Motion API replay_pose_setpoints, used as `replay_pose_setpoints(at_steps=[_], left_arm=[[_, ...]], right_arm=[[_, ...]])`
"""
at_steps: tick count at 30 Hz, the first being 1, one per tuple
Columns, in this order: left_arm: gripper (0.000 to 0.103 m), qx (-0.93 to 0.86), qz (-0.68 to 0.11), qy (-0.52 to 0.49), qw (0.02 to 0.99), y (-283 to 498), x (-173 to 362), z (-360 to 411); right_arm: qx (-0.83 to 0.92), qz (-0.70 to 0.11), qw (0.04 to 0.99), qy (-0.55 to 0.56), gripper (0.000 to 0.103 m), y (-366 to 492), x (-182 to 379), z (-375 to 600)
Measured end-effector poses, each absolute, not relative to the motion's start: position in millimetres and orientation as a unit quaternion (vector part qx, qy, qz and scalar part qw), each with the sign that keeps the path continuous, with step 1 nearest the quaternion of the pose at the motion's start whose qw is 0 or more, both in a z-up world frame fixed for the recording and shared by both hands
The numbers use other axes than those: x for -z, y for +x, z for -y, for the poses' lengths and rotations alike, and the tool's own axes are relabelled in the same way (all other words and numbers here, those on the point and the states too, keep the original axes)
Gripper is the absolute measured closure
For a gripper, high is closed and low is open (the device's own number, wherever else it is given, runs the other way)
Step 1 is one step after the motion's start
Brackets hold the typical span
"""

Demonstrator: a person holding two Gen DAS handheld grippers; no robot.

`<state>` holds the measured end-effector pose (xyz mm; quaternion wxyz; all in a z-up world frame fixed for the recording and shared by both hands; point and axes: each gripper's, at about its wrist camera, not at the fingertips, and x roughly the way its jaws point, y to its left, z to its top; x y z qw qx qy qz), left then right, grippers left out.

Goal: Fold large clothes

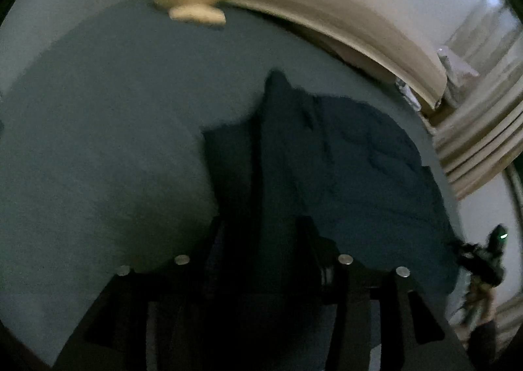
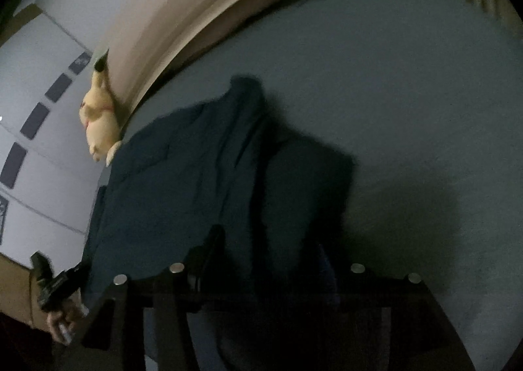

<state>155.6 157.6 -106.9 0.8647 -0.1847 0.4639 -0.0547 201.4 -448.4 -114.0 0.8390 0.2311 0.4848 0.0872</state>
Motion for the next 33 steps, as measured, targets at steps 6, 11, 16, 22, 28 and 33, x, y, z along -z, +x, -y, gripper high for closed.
replay_pose_setpoints(at_steps=[6,11,16,22,28,33], left_arm=[[0.047,0.031,-0.407,-0.121,0.905,164,57,-133],[0.044,0.063,-0.414,-0.072,0.905,208,63,-47],[0.044,0.071,-0.440,-0.017,0.895,256,89,17],[0.037,0.049,-0.485,-0.006,0.873,273,133,18],[0.026,0.039,-0.491,0.001,0.870,284,147,16],[0.024,0.032,-0.490,0.003,0.871,280,144,18]], right_arm=[[-0.055,-0.409,0.888,0.202,0.026,194,51,451],[-0.115,-0.411,0.897,0.118,0.024,229,43,375],[-0.119,-0.453,0.880,0.082,0.024,269,77,345],[-0.089,-0.496,0.860,0.088,0.024,295,126,347],[-0.091,-0.493,0.861,0.082,0.021,294,140,349],[-0.078,-0.501,0.860,0.066,0.021,290,130,346]])
